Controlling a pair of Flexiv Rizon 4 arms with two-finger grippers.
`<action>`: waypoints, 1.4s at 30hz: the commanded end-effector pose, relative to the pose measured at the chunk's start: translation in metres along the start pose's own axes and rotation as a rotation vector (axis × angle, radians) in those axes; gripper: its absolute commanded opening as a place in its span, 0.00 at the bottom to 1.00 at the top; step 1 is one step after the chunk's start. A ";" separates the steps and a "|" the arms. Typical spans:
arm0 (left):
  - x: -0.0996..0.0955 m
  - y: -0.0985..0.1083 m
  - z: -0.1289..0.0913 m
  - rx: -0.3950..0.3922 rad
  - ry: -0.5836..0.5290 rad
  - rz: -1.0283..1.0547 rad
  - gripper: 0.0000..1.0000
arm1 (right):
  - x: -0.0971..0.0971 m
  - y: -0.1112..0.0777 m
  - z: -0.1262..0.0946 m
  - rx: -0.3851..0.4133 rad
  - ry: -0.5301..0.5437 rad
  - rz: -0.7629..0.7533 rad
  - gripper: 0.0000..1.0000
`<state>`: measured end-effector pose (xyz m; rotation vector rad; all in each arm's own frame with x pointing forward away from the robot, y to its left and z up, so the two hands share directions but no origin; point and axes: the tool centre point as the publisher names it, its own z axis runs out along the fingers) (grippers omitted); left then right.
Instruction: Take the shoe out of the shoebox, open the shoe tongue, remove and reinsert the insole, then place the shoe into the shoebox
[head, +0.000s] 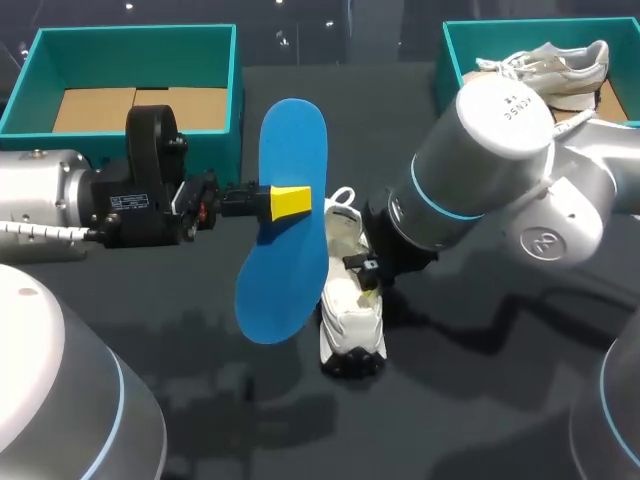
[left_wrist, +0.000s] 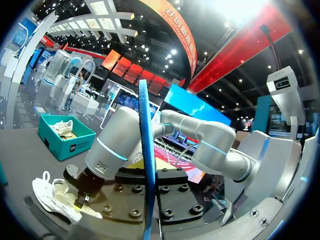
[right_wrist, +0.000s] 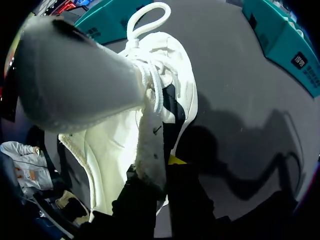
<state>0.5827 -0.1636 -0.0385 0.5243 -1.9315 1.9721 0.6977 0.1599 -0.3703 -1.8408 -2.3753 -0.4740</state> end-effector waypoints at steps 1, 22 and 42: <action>0.000 0.001 0.001 0.003 -0.001 0.001 0.00 | -0.005 -0.002 0.012 -0.008 0.014 0.024 0.00; 0.000 0.001 0.001 0.003 -0.001 0.001 0.00 | -0.001 -0.008 0.001 -0.056 0.079 0.037 1.00; 0.000 0.001 0.001 0.003 -0.001 0.001 0.00 | 0.010 0.001 -0.040 0.017 0.251 -0.140 1.00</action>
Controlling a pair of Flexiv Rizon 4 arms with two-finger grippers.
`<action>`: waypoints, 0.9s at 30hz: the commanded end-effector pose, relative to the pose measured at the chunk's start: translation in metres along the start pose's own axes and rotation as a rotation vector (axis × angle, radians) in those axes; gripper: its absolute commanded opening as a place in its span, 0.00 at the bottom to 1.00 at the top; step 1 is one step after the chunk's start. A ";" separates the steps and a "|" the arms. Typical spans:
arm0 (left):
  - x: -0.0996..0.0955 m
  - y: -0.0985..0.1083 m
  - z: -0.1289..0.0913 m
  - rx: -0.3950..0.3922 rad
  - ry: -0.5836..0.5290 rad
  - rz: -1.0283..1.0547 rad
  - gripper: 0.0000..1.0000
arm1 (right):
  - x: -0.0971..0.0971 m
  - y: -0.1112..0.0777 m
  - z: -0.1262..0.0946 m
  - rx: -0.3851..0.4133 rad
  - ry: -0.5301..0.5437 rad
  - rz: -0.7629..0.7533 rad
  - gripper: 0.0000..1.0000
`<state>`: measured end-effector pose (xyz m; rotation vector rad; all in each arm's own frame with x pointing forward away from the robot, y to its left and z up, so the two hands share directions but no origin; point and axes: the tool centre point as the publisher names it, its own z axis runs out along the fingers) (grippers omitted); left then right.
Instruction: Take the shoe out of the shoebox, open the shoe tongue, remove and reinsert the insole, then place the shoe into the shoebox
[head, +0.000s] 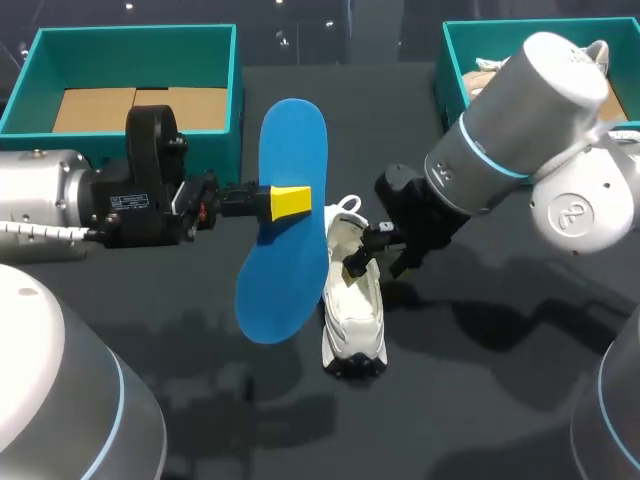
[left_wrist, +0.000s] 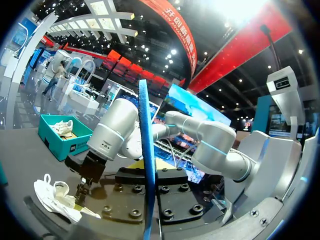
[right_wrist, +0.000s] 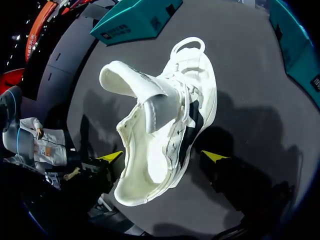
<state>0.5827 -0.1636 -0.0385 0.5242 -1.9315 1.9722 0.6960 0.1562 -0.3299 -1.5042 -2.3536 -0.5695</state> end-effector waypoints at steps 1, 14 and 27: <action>0.000 0.001 0.001 0.003 -0.001 0.000 0.00 | 0.006 -0.004 -0.006 -0.074 0.032 0.014 1.00; 0.000 0.001 0.001 0.003 -0.001 0.000 0.00 | 0.038 0.002 -0.078 -0.119 0.128 -0.010 1.00; -0.016 -0.016 0.001 0.094 -0.019 0.362 0.00 | 0.038 0.007 -0.083 -0.219 0.278 -0.008 1.00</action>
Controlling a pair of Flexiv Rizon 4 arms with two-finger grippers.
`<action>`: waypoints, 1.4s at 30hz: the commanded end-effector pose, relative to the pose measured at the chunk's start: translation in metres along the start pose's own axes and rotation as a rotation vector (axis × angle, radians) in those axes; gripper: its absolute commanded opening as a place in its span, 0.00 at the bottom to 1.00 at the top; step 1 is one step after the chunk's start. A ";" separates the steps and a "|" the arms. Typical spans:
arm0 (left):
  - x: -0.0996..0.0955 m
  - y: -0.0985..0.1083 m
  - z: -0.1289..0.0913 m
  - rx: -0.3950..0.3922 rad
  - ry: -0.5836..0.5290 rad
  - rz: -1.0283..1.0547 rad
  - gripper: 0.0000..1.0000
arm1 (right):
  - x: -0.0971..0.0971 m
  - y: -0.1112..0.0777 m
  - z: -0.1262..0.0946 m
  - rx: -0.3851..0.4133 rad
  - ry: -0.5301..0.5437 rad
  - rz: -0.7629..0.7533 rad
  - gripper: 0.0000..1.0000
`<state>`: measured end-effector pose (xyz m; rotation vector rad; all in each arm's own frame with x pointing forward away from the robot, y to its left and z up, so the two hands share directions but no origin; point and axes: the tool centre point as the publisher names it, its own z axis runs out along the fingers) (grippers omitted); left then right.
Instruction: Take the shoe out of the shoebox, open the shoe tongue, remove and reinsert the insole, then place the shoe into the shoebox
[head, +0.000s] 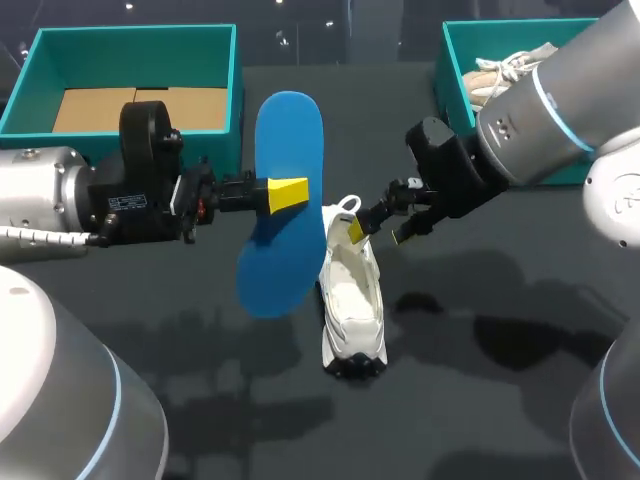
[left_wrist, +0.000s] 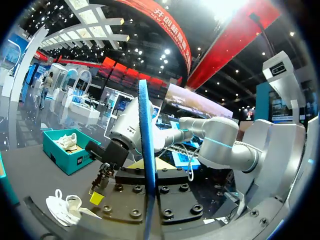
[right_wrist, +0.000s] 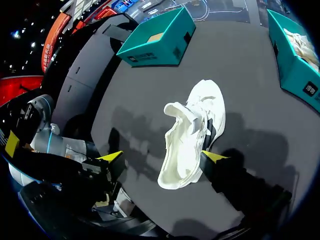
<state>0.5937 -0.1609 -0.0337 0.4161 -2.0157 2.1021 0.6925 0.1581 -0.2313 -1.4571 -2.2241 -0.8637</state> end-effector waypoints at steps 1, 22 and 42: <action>-0.013 -0.009 0.004 0.084 0.015 0.260 0.00 | -0.009 -0.007 -0.002 -0.057 0.124 0.005 1.00; -0.068 -0.013 0.014 0.123 0.040 0.890 0.00 | -0.009 0.006 -0.031 -0.175 0.387 0.031 1.00; -0.094 0.004 0.028 0.099 0.106 1.476 0.00 | -0.015 0.027 -0.056 -0.141 0.560 0.192 1.00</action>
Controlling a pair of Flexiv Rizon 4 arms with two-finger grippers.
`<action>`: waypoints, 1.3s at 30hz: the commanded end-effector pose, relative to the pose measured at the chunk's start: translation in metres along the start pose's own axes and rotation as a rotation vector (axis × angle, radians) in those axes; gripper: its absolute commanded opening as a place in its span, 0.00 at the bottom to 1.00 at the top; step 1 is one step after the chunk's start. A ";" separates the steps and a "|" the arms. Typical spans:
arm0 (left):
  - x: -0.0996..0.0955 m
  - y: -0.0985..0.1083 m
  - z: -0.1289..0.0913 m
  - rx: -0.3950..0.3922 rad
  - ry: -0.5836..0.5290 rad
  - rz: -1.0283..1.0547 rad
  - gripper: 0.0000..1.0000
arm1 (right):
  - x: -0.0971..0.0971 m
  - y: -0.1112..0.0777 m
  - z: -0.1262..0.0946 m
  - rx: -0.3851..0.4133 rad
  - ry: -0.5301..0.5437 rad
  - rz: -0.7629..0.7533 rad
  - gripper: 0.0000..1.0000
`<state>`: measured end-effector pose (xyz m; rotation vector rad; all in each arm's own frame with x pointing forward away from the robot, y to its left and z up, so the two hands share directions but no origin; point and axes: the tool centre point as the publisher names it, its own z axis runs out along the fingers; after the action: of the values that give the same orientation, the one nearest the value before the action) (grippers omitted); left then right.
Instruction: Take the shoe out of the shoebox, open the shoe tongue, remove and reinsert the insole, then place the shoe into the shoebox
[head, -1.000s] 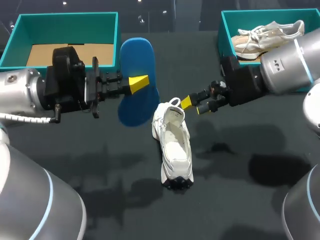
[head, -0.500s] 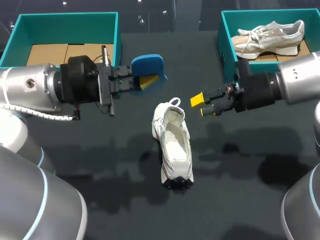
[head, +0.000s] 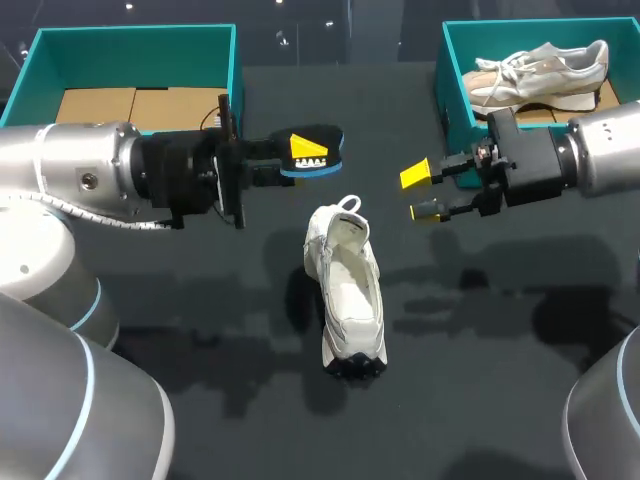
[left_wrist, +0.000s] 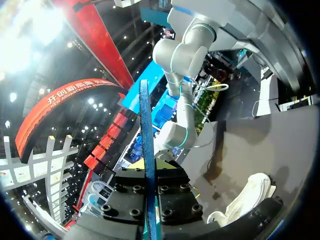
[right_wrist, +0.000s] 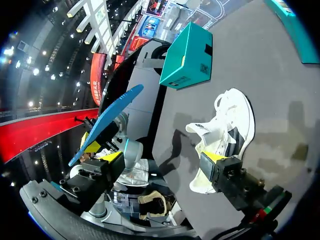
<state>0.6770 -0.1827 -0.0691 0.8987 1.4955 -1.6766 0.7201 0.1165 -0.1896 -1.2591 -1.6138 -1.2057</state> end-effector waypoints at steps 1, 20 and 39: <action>0.001 0.007 0.002 0.005 0.039 0.153 0.00 | 0.000 0.001 0.002 0.001 -0.001 0.001 1.00; 0.018 0.060 0.016 -0.056 0.131 0.410 0.00 | 0.031 0.028 -0.014 -0.068 0.126 0.078 1.00; 0.047 0.077 0.038 -0.056 0.142 0.522 0.00 | 0.029 0.062 0.011 -0.010 0.147 0.120 1.00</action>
<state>0.7139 -0.2200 -0.1406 1.2727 1.2526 -1.2040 0.7598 0.1298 -0.1482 -1.2419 -1.3916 -1.2394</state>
